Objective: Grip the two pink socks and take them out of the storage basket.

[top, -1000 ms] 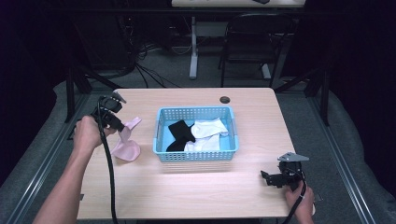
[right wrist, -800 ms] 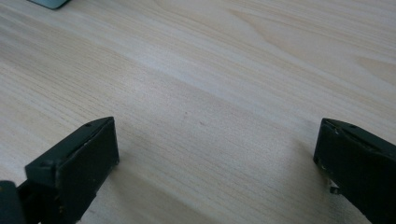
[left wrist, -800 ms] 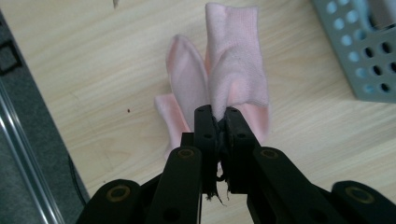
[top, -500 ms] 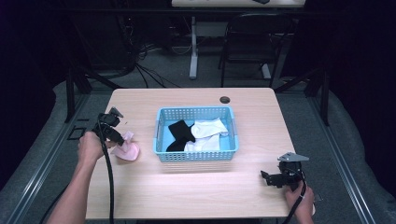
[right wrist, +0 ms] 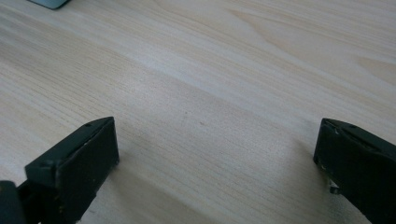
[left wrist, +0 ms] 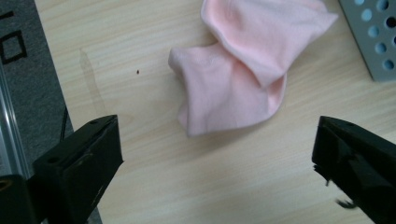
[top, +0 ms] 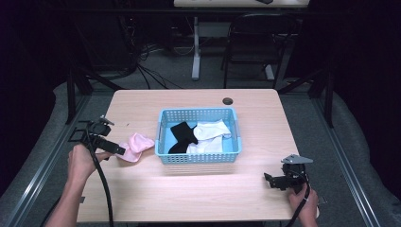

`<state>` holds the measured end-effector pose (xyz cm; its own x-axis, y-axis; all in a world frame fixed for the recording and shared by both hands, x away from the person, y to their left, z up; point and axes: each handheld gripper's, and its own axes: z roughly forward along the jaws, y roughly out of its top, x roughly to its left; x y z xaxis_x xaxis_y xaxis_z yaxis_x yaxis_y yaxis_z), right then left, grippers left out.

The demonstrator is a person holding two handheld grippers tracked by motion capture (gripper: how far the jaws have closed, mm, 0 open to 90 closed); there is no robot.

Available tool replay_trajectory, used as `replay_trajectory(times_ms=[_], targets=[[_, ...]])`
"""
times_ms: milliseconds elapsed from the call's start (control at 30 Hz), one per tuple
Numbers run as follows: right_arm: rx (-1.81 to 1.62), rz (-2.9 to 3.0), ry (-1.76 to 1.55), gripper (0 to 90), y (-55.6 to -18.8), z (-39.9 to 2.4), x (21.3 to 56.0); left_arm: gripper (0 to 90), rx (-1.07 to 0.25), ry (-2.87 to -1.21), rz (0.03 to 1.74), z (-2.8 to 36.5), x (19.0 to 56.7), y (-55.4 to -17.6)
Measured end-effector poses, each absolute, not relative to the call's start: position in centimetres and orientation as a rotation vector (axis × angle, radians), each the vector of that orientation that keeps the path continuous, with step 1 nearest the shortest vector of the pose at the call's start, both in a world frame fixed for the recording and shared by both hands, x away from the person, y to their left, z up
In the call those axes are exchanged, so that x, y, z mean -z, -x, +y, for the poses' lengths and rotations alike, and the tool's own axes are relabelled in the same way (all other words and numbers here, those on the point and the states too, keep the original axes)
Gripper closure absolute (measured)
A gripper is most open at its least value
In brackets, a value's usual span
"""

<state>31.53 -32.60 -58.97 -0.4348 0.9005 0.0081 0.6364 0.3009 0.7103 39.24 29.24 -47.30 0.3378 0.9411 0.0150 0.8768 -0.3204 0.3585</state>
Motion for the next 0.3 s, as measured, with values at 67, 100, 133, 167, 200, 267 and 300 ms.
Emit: replay_trajectory(times_ms=[67,100,133,167,200,267,300], targets=[[-0.917,2.181,-1.374,0.0,-31.5,-32.6,59.0,0.4,-0.342,-2.296,1.624,29.7,47.7,-38.1],[-0.915,2.182,-1.374,0.0,-31.5,-32.6,59.0,0.2,-0.341,-2.294,1.629,30.0,48.0,-37.7],[-0.915,2.182,-1.374,0.0,-31.5,-32.6,59.0,0.2,-0.341,-2.294,1.629,30.0,48.0,-37.7],[-0.916,2.182,-1.374,0.0,-31.5,-32.6,59.0,0.1,-0.344,-2.286,1.629,30.3,48.4,-37.2],[-0.916,2.182,-1.374,0.0,-31.5,-32.6,59.0,0.1,-0.350,-2.280,1.631,30.5,48.8,-36.7],[-0.916,2.182,-1.374,0.0,-31.5,-32.6,59.0,0.1,-0.347,-2.268,1.637,30.7,49.1,-36.4],[-0.915,2.182,-1.374,0.0,-31.5,-32.6,59.0,0.1,-0.342,-2.261,1.642,30.9,49.5,-36.1]])
